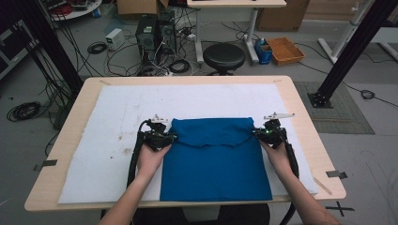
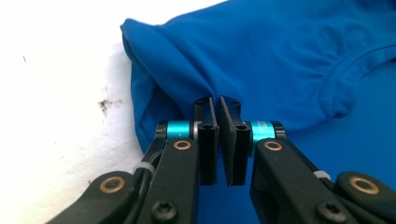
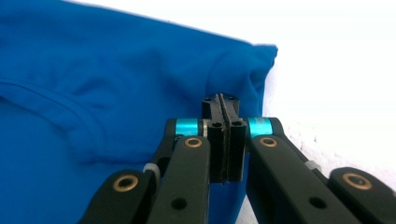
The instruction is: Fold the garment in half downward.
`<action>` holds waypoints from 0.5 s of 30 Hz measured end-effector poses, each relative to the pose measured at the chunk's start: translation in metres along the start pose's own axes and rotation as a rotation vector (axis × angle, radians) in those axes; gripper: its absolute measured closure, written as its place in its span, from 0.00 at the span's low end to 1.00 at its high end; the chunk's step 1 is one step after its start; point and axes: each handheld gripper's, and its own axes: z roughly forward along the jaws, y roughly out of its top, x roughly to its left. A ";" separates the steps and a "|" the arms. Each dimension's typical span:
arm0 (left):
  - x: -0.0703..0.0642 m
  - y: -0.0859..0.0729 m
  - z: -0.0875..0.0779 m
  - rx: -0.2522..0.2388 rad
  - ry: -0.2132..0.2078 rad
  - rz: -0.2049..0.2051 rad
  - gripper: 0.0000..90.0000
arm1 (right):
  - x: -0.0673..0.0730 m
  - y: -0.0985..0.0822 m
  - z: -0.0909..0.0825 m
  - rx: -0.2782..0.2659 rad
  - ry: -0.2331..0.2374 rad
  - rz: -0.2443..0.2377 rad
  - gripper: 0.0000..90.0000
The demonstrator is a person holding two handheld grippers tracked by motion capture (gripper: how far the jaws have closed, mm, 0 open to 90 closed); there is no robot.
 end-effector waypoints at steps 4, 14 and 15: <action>0.001 0.000 -0.005 -0.008 -0.009 0.004 0.95 | 0.000 0.001 -0.014 -0.025 0.016 0.001 1.00; 0.001 -0.005 0.004 0.044 0.018 -0.028 0.79 | -0.002 -0.011 0.007 0.054 0.010 0.110 0.69; 0.001 -0.005 0.004 0.044 0.015 -0.032 0.79 | -0.003 -0.010 0.009 0.054 0.005 0.107 0.70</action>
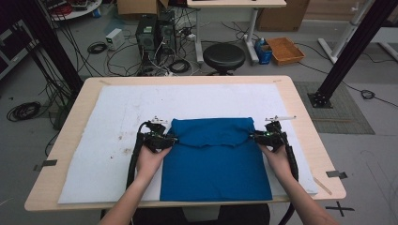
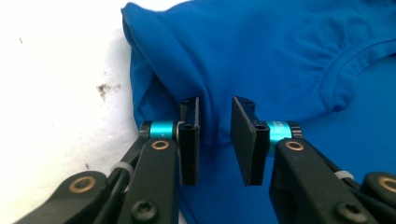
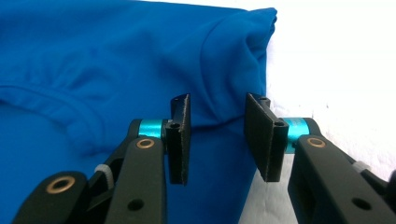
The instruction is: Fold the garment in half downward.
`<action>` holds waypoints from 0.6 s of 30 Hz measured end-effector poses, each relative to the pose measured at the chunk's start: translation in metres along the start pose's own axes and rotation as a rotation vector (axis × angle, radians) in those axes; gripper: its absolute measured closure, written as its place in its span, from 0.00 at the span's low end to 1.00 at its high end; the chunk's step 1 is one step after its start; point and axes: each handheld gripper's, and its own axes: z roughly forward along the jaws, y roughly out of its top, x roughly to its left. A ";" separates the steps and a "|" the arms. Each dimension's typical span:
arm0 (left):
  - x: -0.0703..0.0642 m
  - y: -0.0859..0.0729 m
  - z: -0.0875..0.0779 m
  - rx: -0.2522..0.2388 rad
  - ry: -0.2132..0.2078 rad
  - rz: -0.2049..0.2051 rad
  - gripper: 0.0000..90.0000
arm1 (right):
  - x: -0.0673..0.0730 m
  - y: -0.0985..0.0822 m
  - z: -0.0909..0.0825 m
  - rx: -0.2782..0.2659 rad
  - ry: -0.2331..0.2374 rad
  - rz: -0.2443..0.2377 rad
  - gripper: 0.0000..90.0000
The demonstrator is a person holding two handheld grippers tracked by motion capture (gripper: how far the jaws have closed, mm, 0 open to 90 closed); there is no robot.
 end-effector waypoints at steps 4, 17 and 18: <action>-0.001 0.000 0.003 -0.001 -0.006 0.008 0.88 | 0.004 0.003 0.008 0.008 -0.025 -0.060 0.89; -0.002 0.008 -0.022 -0.084 -0.076 0.000 0.95 | 0.010 0.007 -0.031 -0.087 0.050 -0.079 0.96; -0.004 0.008 -0.026 -0.082 -0.083 0.004 0.95 | 0.012 0.007 -0.036 -0.088 0.058 -0.085 0.96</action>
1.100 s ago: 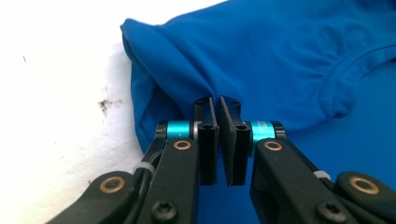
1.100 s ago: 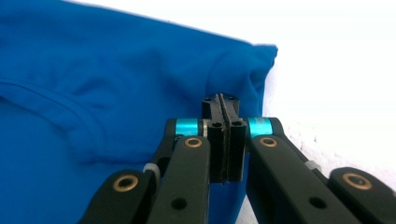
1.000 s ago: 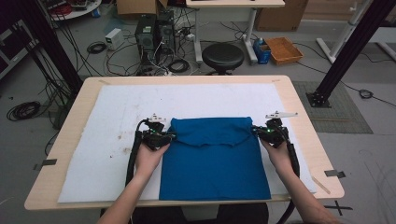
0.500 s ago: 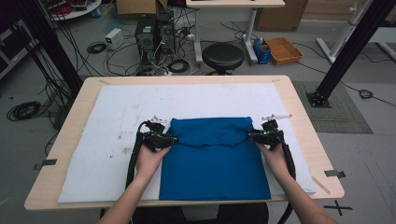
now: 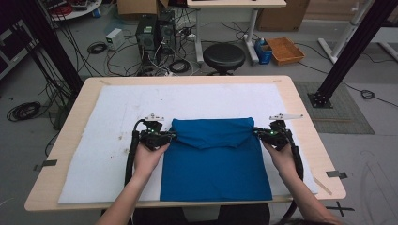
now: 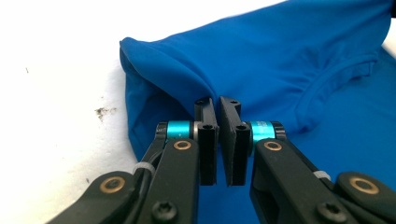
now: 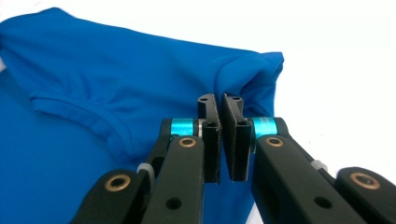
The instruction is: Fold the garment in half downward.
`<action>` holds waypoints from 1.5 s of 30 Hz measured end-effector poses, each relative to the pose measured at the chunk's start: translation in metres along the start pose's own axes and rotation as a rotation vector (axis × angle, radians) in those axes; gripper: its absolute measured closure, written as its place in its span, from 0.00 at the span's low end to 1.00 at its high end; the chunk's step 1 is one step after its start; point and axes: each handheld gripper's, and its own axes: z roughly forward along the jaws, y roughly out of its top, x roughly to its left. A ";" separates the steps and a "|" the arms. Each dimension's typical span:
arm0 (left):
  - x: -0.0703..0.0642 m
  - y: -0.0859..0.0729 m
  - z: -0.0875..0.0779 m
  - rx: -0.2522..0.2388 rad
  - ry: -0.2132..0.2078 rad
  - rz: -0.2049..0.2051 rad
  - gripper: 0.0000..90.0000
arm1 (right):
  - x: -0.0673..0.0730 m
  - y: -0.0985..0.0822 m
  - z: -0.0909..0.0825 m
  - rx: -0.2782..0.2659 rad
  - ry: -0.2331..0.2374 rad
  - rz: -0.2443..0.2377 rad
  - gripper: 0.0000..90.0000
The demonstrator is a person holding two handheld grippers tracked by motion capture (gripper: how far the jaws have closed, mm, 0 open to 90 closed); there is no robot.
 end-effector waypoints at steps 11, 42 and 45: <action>-0.025 -0.020 -0.043 0.017 -0.123 0.010 0.95 | 0.034 -0.022 -0.050 0.058 0.049 -0.115 0.96; -0.065 -0.093 -0.082 0.115 -0.121 0.096 0.78 | 0.086 -0.104 -0.106 0.088 0.013 -0.334 0.82; -0.061 -0.089 -0.083 0.078 -0.088 0.079 0.63 | 0.080 -0.098 -0.108 0.052 -0.011 -0.318 0.71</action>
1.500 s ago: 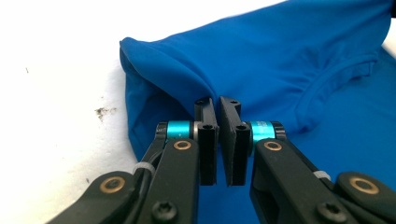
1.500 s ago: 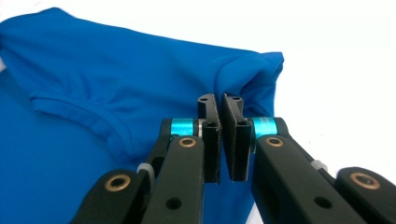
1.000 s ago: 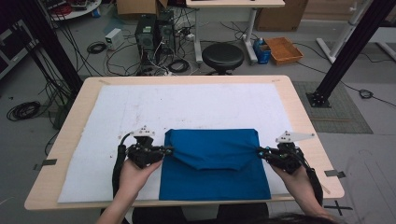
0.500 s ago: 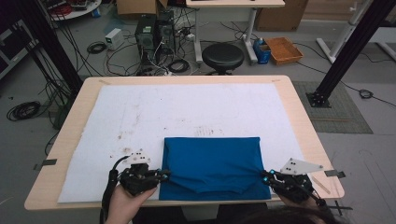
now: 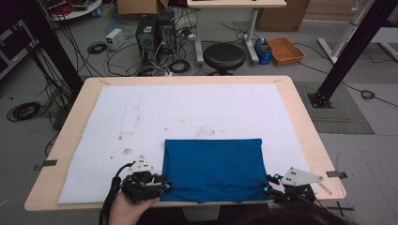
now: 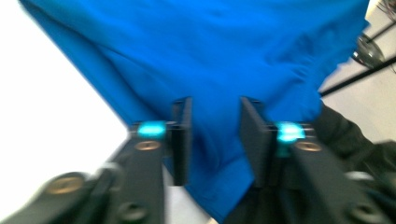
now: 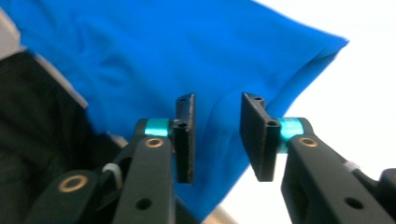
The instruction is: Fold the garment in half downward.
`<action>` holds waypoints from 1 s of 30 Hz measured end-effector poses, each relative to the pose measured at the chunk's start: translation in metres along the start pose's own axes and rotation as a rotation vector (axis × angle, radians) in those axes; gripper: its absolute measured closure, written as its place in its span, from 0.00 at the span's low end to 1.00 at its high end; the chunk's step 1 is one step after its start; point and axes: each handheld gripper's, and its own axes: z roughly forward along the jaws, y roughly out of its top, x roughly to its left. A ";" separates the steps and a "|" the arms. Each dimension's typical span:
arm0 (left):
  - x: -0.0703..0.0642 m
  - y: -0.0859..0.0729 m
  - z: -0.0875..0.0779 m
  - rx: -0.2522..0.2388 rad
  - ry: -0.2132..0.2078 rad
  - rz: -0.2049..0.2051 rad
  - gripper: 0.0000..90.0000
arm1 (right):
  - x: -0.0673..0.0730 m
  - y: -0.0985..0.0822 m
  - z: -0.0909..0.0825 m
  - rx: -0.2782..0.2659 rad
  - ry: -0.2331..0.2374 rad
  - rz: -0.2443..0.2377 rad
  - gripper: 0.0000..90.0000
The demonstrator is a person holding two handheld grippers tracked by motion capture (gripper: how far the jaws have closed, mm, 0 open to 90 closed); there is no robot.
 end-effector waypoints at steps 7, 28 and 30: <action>0.023 0.031 0.007 -0.077 0.118 0.017 0.53 | -0.045 0.029 0.011 -0.057 -0.126 0.056 0.60; 0.088 0.065 0.082 -0.011 0.261 -0.029 0.69 | -0.118 0.051 0.117 0.079 -0.076 0.304 0.71; 0.086 0.064 0.082 -0.003 0.255 -0.014 0.79 | -0.116 0.049 0.118 0.094 -0.059 0.289 0.80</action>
